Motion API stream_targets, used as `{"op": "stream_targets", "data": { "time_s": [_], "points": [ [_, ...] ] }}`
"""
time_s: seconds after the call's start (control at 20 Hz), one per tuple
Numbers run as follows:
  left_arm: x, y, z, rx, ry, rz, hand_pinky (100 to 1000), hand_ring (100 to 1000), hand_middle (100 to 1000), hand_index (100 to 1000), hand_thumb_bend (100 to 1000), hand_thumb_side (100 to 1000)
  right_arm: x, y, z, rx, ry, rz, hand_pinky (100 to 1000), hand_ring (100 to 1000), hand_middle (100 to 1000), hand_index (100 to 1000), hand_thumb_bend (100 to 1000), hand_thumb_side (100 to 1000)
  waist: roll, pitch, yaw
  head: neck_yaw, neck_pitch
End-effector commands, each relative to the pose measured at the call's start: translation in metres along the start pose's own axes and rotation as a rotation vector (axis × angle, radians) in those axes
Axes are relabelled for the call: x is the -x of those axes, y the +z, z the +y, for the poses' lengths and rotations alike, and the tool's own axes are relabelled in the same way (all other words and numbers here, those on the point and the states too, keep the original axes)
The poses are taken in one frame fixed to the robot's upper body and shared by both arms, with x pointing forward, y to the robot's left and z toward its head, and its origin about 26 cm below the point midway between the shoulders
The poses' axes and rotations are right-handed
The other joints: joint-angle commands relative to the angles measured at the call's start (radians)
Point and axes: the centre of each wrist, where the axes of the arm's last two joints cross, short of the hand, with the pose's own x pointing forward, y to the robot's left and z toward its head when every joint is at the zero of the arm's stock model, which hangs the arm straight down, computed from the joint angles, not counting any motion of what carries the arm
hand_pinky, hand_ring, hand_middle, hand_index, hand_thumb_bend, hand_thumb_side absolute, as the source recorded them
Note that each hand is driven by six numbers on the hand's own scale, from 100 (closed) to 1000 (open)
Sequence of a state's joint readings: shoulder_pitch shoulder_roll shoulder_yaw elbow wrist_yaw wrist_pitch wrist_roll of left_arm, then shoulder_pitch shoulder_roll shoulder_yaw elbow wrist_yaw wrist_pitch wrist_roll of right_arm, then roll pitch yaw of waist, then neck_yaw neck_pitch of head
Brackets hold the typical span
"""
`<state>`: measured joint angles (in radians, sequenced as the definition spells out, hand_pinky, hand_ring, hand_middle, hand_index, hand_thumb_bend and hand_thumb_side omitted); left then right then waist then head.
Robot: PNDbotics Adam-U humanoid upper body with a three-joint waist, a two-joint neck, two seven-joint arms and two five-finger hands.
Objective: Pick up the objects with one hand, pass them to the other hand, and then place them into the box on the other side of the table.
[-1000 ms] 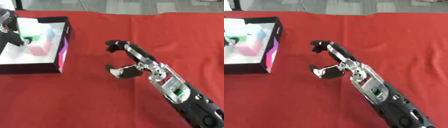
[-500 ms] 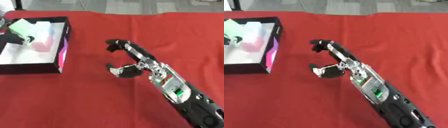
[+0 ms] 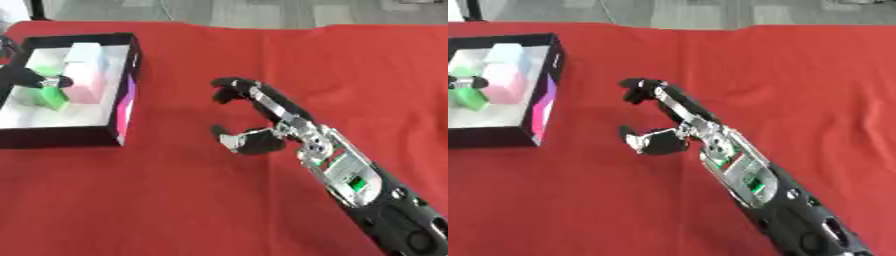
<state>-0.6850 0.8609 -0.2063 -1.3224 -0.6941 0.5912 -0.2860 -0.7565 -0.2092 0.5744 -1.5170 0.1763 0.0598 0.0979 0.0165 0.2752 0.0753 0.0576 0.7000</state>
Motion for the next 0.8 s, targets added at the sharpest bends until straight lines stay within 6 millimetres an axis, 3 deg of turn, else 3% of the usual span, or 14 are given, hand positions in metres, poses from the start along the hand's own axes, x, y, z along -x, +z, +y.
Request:
{"op": "stream_targets", "data": {
  "time_s": [0.05, 0.1, 0.2, 0.25, 0.35, 0.4, 0.55, 0.8],
  "points": [
    [-0.001, 0.011, 0.030, -0.136, 0.061, -0.002, 822, 831, 723, 821, 312, 576, -0.008, 0.000, -0.010, 0.028, 0.008, -0.029, 920, 798, 731, 898, 207, 100, -0.009, -0.023, 0.003, -0.005, -0.008],
    [-0.003, 0.015, 0.034, -0.164, 0.091, -0.011, 822, 831, 723, 821, 312, 576, -0.008, 0.000, -0.011, 0.034, 0.005, -0.029, 920, 798, 731, 898, 207, 100, -0.009, -0.022, 0.003, -0.005, -0.008],
    [-0.008, 0.028, 0.047, -0.246, 0.198, -0.056, 813, 802, 672, 725, 100, 603, -0.008, 0.001, -0.014, 0.056, -0.009, -0.025, 919, 799, 733, 893, 169, 100, -0.011, -0.021, 0.006, -0.009, -0.008],
    [-0.010, 0.037, 0.055, -0.303, 0.276, -0.091, 806, 777, 623, 672, 100, 638, -0.009, 0.002, -0.016, 0.071, -0.016, -0.026, 918, 798, 733, 888, 144, 100, -0.012, -0.021, 0.007, -0.010, -0.008],
    [-0.013, 0.052, 0.063, -0.421, 0.453, -0.174, 792, 756, 596, 648, 100, 684, -0.010, 0.003, -0.021, 0.102, -0.029, -0.032, 915, 796, 732, 883, 122, 100, -0.013, -0.020, 0.009, -0.013, -0.009],
    [-0.014, 0.058, 0.064, -0.462, 0.550, -0.220, 784, 745, 578, 631, 100, 669, -0.011, 0.004, -0.023, 0.119, -0.033, -0.032, 913, 795, 730, 876, 101, 100, -0.014, -0.020, 0.009, -0.014, -0.010],
    [-0.013, 0.067, 0.056, -0.532, 0.815, -0.291, 780, 736, 567, 628, 100, 663, -0.014, 0.006, -0.030, 0.165, -0.045, -0.039, 911, 792, 726, 870, 100, 100, -0.018, -0.019, 0.007, -0.014, -0.012],
    [-0.014, 0.076, 0.048, -0.583, 1.021, -0.312, 760, 689, 513, 578, 100, 645, -0.021, 0.011, -0.040, 0.217, -0.050, -0.059, 908, 787, 720, 863, 100, 100, -0.021, -0.018, 0.005, -0.012, -0.014]
  ]
}}
